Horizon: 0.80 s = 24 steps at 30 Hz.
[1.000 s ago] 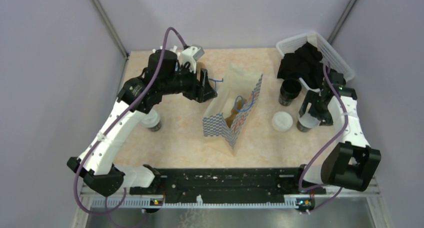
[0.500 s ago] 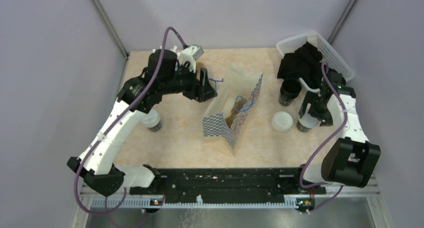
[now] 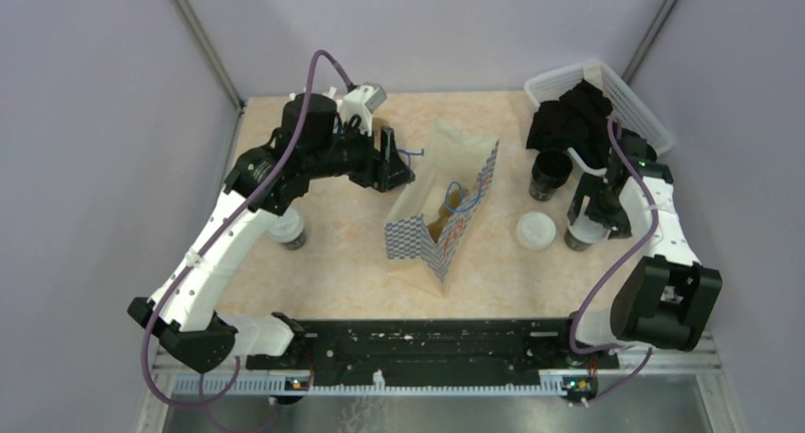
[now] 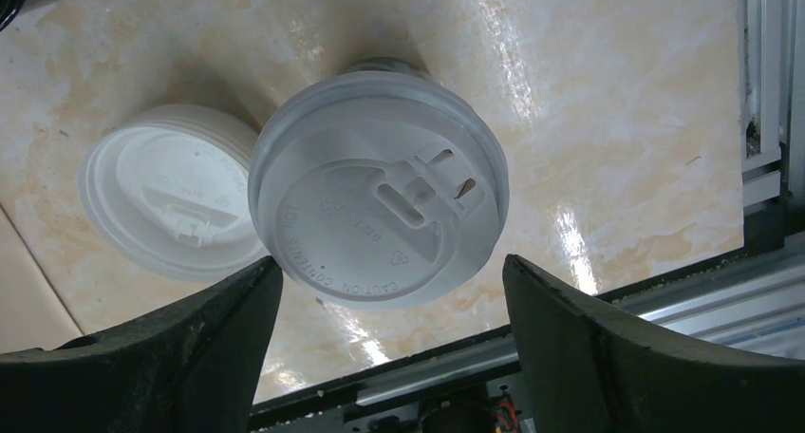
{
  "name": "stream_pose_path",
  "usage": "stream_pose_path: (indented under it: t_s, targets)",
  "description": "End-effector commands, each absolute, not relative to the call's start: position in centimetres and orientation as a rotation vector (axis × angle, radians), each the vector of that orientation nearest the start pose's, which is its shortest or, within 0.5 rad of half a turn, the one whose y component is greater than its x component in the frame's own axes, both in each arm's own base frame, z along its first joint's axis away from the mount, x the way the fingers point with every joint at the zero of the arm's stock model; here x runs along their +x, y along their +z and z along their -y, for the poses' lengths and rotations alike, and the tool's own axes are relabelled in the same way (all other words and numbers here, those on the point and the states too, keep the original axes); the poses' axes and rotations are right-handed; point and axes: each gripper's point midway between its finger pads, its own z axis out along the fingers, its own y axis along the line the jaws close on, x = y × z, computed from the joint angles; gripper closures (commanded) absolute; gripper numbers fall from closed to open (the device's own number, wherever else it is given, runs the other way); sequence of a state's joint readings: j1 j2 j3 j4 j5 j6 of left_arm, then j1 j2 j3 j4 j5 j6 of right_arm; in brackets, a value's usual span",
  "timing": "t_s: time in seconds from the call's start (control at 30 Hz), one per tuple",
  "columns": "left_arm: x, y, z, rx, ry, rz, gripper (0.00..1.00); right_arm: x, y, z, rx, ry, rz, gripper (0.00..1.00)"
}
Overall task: Pack the takeout coffee
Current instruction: Pick up the coffee cup from the center of the board.
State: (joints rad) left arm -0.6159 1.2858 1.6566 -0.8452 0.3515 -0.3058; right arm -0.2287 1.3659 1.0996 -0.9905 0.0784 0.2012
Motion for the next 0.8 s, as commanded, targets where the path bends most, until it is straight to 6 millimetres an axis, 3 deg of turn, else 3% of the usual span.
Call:
stream_pose_path:
  t_s: [0.0, 0.4, 0.77]
  targets:
    - [24.1, 37.6, 26.1, 0.547, -0.958, -2.025, 0.32, 26.2, 12.9, 7.1, 0.594, -0.163, -2.701, 0.15]
    - [23.7, 36.2, 26.1, 0.543, -0.973, -2.037, 0.32, 27.3, 13.6, 7.0, 0.543, -0.218, -2.713, 0.15]
    - [24.1, 36.5, 26.2, 0.573, -0.965, -2.034, 0.32, 26.8, 12.6, 7.0, 0.543, -0.23, -2.723, 0.18]
